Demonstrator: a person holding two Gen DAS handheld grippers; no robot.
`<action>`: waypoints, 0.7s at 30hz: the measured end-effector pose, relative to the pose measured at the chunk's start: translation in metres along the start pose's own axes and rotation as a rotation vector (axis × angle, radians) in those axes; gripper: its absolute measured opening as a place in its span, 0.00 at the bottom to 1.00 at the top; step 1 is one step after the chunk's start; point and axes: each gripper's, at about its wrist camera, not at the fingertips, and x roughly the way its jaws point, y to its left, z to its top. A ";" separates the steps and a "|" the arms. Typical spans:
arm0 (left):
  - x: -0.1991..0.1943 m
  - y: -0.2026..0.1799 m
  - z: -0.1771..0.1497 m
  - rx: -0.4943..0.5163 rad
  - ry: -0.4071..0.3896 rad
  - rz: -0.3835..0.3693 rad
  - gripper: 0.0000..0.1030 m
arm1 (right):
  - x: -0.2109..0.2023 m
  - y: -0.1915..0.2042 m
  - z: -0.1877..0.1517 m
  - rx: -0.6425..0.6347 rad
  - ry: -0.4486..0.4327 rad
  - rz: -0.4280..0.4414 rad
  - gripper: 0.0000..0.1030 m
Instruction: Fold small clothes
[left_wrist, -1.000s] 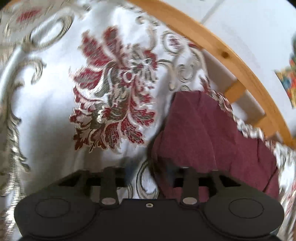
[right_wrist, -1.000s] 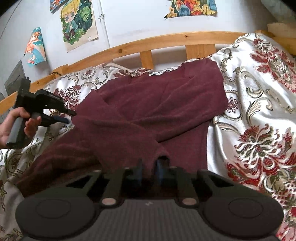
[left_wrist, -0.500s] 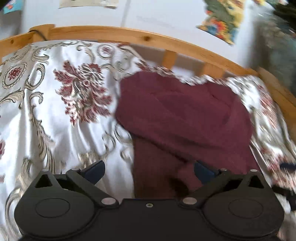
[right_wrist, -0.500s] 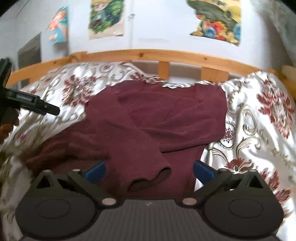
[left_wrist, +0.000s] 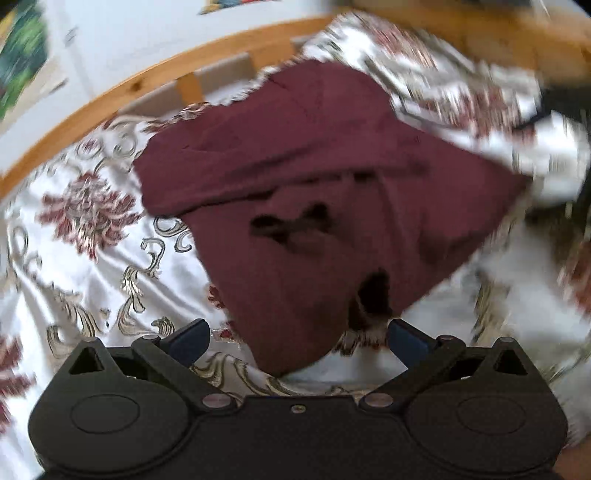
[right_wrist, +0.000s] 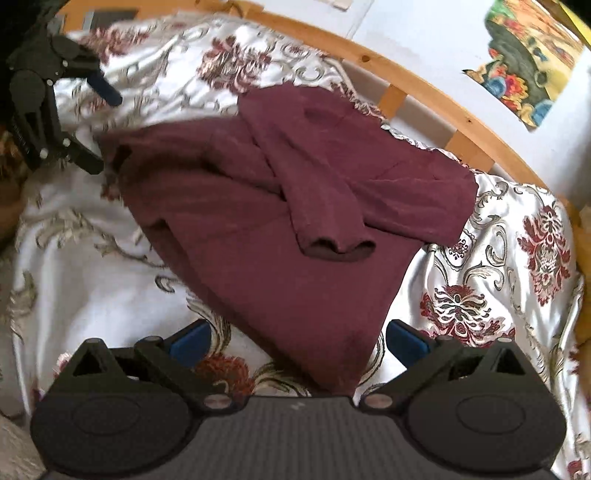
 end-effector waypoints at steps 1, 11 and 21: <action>0.006 -0.007 -0.001 0.034 0.024 0.042 0.98 | 0.004 0.002 -0.001 -0.010 0.015 -0.009 1.00; 0.021 -0.003 -0.001 0.059 0.036 0.179 0.69 | 0.021 0.002 -0.015 -0.106 0.056 -0.223 1.00; 0.005 -0.005 -0.009 0.104 -0.055 0.237 0.15 | 0.026 0.019 -0.027 -0.267 0.039 -0.221 0.31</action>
